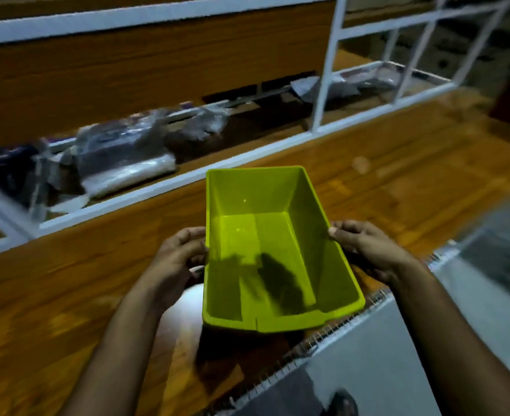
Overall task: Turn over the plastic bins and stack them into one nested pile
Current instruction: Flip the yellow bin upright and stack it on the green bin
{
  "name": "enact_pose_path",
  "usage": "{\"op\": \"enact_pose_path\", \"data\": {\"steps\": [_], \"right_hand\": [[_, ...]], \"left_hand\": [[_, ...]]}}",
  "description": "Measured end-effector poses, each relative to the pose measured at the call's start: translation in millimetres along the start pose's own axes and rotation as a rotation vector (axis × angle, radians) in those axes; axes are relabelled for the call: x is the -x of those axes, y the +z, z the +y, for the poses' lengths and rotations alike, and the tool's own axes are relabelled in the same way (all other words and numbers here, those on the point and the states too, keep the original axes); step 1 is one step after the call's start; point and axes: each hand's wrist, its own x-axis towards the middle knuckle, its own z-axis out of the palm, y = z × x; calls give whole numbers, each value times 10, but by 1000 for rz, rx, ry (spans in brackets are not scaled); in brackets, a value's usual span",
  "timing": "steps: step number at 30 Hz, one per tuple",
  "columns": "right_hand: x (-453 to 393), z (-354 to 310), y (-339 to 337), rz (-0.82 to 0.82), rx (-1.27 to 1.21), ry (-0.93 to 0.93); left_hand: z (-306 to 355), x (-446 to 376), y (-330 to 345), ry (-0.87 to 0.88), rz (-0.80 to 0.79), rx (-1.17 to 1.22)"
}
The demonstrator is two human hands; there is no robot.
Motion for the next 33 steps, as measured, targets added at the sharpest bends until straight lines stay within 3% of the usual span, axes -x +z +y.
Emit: {"op": "enact_pose_path", "data": {"steps": [5, 8, 16, 22, 33], "right_hand": [[664, 91, -957, 191, -85, 1], [1024, 121, -1649, 281, -132, -29], [1966, 34, -3724, 519, -215, -175], [2426, -264, -5035, 619, -254, -246], [2325, -968, -7013, 666, -263, -361]], "left_hand": [[-7, -302, 1020, -10, -220, -147], [-75, -545, 1831, -15, -265, -168], [-481, -1014, 4351, -36, -484, -192], [-580, -1269, 5921, -27, -588, -178], [-387, -2147, 7884, -38, -784, -69]]}}
